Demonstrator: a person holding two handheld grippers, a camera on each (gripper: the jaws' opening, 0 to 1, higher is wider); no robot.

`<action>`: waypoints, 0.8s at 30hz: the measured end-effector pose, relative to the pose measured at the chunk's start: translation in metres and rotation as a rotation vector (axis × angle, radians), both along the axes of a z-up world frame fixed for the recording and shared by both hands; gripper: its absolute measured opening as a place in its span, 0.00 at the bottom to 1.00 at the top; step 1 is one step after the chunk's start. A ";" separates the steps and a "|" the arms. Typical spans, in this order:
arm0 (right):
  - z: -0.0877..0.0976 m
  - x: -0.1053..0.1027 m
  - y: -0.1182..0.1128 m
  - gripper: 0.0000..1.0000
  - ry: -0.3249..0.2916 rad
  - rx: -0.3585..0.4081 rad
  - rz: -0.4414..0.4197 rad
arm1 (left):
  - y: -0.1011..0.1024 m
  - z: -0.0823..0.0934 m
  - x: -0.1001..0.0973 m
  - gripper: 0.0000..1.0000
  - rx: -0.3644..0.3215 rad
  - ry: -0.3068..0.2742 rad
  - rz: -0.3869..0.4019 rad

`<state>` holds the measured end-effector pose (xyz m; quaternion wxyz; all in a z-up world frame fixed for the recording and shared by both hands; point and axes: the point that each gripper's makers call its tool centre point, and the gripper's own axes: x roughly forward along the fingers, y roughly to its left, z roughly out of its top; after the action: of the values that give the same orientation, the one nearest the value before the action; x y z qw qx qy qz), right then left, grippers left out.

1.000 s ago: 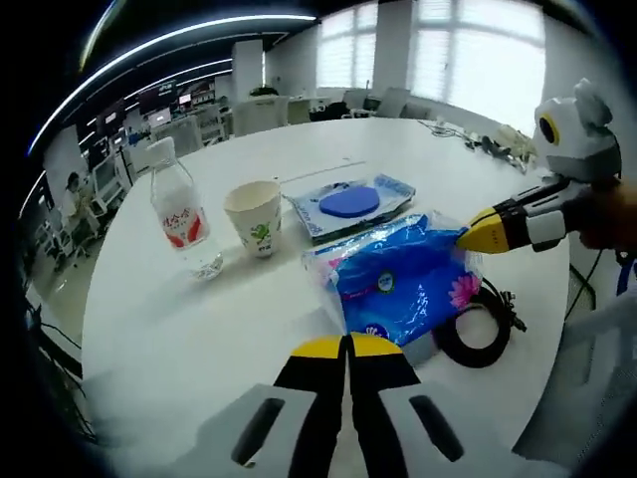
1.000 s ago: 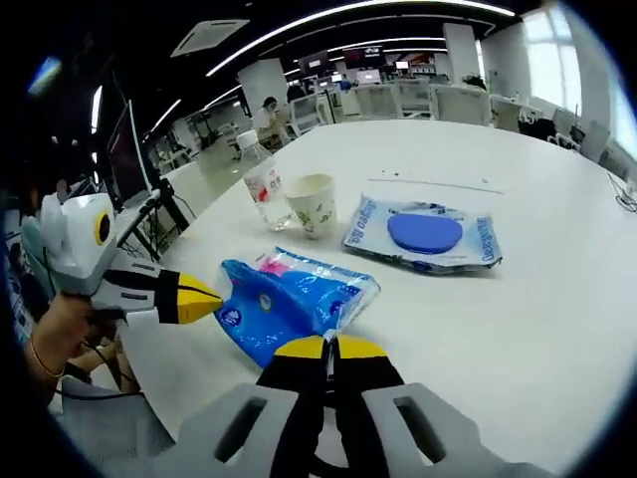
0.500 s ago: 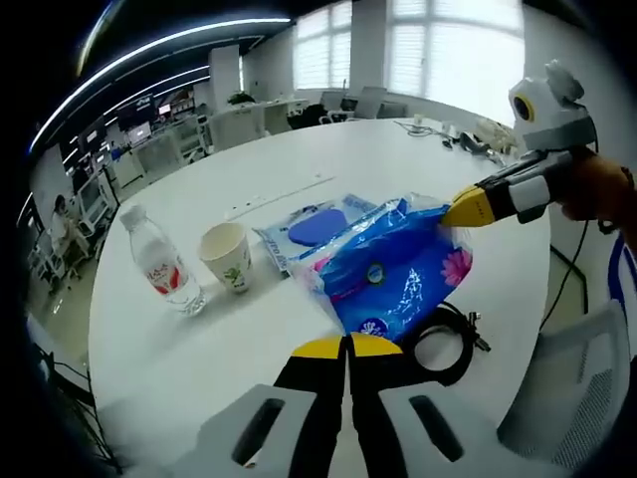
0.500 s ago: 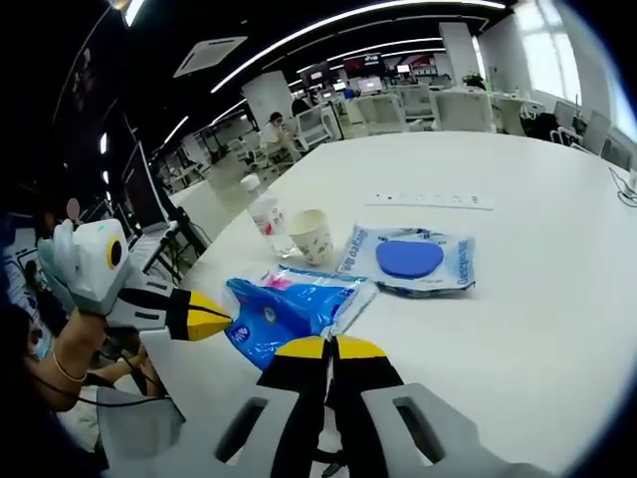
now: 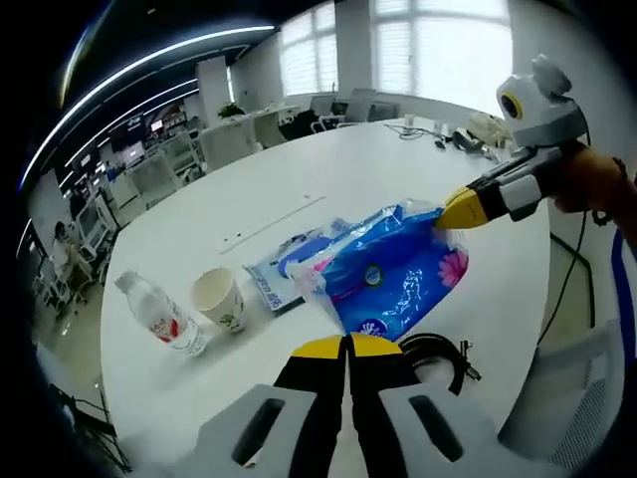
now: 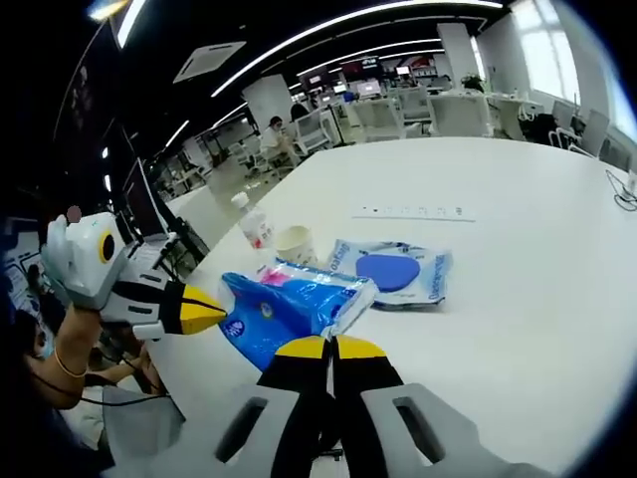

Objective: Arrange the tabletop items into an orderly group along one side of the table until the central work area is clear of visible clutter.

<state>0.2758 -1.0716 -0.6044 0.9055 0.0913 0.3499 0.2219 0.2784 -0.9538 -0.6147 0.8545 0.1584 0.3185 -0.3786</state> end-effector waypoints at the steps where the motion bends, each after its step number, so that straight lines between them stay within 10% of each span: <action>1: 0.001 0.002 -0.006 0.00 0.000 0.000 -0.005 | -0.006 0.001 0.002 0.00 0.001 -0.001 -0.005; 24: -0.012 0.038 -0.100 0.00 0.036 -0.021 -0.077 | -0.099 -0.015 0.033 0.00 -0.041 0.060 -0.050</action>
<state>0.3136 -1.1714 -0.6162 0.9079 0.0989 0.3646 0.1816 0.3119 -1.0531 -0.6296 0.8379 0.1371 0.3320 -0.4109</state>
